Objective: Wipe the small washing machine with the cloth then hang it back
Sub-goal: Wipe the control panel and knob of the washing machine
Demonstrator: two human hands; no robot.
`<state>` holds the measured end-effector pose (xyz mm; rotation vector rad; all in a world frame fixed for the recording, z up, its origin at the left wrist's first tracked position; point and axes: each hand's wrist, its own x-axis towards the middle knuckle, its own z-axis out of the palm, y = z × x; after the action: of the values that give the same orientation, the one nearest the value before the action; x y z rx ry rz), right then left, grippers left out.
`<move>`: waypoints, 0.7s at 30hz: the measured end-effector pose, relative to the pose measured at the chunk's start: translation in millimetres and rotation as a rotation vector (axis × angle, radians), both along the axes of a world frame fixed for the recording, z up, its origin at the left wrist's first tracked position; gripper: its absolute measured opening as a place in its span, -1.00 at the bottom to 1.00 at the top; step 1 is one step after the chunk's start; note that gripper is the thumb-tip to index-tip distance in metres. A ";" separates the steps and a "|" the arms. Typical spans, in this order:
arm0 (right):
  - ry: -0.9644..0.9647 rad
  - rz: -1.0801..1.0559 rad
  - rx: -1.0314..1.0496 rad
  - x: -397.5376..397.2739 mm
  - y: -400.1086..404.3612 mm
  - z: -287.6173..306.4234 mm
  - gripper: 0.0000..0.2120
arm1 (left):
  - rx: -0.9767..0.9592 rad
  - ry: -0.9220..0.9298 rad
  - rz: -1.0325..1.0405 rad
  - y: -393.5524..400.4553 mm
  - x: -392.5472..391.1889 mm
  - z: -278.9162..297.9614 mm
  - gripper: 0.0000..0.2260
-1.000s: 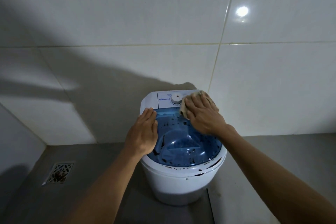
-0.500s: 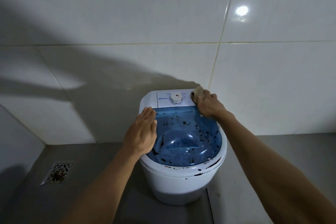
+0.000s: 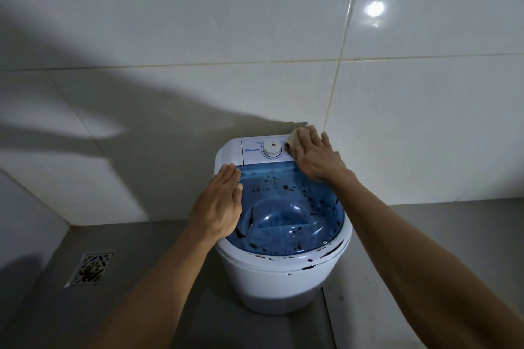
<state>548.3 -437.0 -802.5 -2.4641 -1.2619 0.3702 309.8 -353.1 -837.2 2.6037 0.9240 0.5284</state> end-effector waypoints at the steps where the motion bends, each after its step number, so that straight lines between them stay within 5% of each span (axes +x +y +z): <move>1: -0.015 0.013 0.005 -8.0 -8.1 -0.2 -0.39 | -0.009 -0.003 0.004 -0.3 0.2 0.8 -0.58; 15: -0.183 0.320 0.114 -92.8 -8.8 3.5 -0.45 | 0.013 -0.010 -0.022 -3.2 -1.6 4.3 -0.58; 21: -0.192 0.099 0.086 -49.0 -36.8 4.5 -0.65 | -0.008 0.000 -0.007 -7.3 -0.4 7.5 -0.58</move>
<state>499.2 -473.8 -798.0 -2.4165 -1.4481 0.1018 309.4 -360.4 -829.8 2.5984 0.9153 0.5217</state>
